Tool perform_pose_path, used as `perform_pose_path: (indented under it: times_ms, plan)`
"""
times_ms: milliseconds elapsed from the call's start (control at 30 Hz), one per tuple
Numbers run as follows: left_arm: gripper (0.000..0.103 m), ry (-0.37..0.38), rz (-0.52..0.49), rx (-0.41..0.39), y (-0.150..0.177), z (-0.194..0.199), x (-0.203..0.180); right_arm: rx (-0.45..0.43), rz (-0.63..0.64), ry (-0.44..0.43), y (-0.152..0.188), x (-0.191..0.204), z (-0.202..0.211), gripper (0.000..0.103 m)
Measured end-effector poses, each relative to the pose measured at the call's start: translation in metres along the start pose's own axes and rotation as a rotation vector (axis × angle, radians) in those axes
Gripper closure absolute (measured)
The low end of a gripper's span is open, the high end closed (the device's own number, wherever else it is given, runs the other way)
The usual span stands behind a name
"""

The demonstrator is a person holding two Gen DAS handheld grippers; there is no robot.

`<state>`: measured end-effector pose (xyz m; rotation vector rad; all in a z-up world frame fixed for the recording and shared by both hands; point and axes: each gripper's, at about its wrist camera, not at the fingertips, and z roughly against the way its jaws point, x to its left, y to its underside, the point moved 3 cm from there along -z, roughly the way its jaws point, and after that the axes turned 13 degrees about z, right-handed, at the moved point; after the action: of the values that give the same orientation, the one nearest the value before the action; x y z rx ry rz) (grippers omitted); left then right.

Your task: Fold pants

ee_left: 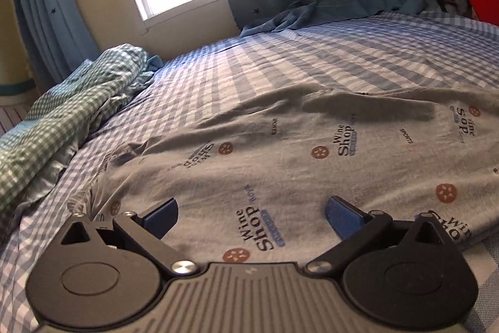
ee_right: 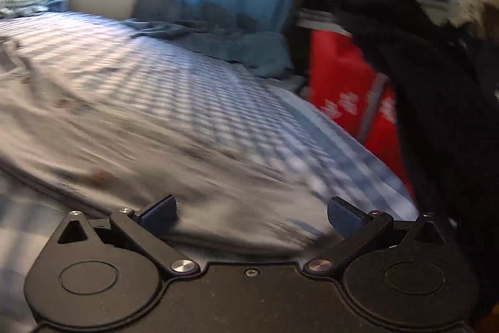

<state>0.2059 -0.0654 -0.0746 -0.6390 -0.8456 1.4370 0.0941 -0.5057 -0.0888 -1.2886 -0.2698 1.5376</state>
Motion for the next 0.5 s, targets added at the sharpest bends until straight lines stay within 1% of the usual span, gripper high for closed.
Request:
perform_pose_path:
  times_ms: [33,100,133,200,267,400,500]
  plan:
    - [0.0,-0.019,0.012,0.009,-0.002,0.0,0.005,0.015,-0.018,0.039,0.009,-0.011,-0.001,0.001]
    - [0.0,-0.039,0.016,0.016,-0.005,0.004,0.001,0.03,-0.085,0.068,0.023,-0.033,-0.001,0.001]
    - [0.0,-0.039,0.01,0.015,-0.007,0.008,-0.004,0.027,-0.128,0.069,0.029,-0.043,0.002,0.001]
    - [0.0,-0.012,-0.009,0.001,-0.012,0.015,-0.023,-0.011,-0.223,0.021,0.042,-0.061,0.011,0.001]
    - [0.0,0.045,-0.025,-0.01,-0.019,0.02,-0.051,-0.039,-0.279,-0.05,0.047,-0.068,0.016,0.001]
    - [0.0,0.205,-0.064,0.0,-0.034,0.026,-0.124,-0.056,-0.341,-0.182,0.05,-0.068,0.017,0.001]
    - [0.0,0.332,-0.097,0.011,-0.046,0.033,-0.189,-0.048,-0.377,-0.226,0.048,-0.064,0.013,0.001]
